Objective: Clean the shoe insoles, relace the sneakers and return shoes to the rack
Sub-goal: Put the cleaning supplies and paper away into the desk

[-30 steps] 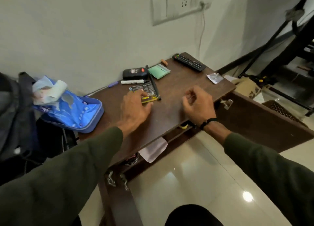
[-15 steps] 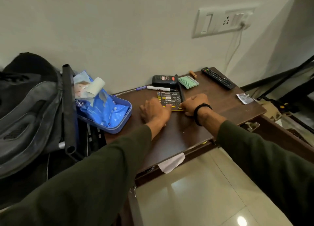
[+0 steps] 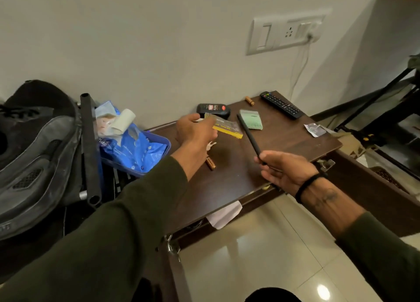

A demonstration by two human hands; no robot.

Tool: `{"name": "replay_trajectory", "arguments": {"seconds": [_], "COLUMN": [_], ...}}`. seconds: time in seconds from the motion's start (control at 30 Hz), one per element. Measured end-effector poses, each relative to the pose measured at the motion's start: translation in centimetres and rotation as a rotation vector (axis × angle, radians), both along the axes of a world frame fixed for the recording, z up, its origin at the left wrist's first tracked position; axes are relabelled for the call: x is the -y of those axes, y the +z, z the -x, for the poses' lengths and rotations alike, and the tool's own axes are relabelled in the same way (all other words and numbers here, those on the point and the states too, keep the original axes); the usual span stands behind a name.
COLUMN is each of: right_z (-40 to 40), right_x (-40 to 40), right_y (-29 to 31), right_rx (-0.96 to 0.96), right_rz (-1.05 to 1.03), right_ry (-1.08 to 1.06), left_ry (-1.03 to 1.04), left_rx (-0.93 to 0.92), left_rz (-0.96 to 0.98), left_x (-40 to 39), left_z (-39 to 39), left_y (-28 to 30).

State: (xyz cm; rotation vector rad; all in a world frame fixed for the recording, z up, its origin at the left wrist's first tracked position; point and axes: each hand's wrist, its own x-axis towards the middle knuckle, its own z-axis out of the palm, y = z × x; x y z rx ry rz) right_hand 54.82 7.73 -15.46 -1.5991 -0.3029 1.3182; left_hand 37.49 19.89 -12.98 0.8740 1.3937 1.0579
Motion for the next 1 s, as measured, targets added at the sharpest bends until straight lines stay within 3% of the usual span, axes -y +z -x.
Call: {"name": "replay_trajectory", "arguments": {"seconds": [0.17,0.3,0.43,0.53,0.7,0.9,1.0], "right_z": [-5.0,-9.4,-13.1,-15.1,-17.5,-20.2,-20.4], "right_x": [9.2,15.8,21.0,22.6,17.3,5.9,2.6], "right_y": [0.1,-1.1,-5.1,-8.9,-13.9,-18.5,-20.0], "right_rx": [-0.042,-0.049,0.005,0.011,0.037,0.274,0.456], "right_rz": [-0.019,-0.015,0.057,0.103,0.091,0.076,0.098], "right_ry": [-0.008,-0.099,-0.184,-0.235,-0.327,-0.401,-0.397], "left_ry": [-0.391,-0.604,-0.714,-0.640,-0.482,-0.333,-0.487], "left_rx": [0.104,0.104,0.012,-0.017,-0.014,0.043,-0.044], "left_rz": [0.068,0.110,0.186,0.272,0.280,0.329,0.362], "left_x": [8.3,15.7,20.0,20.5,16.4,10.5,8.8], "left_z": [-0.6,-3.0,-6.6,-10.6,-16.9,-23.6,-25.1], "left_y": [1.3,-1.2,-6.2,-10.6,-15.6,-18.0,-18.6]}}
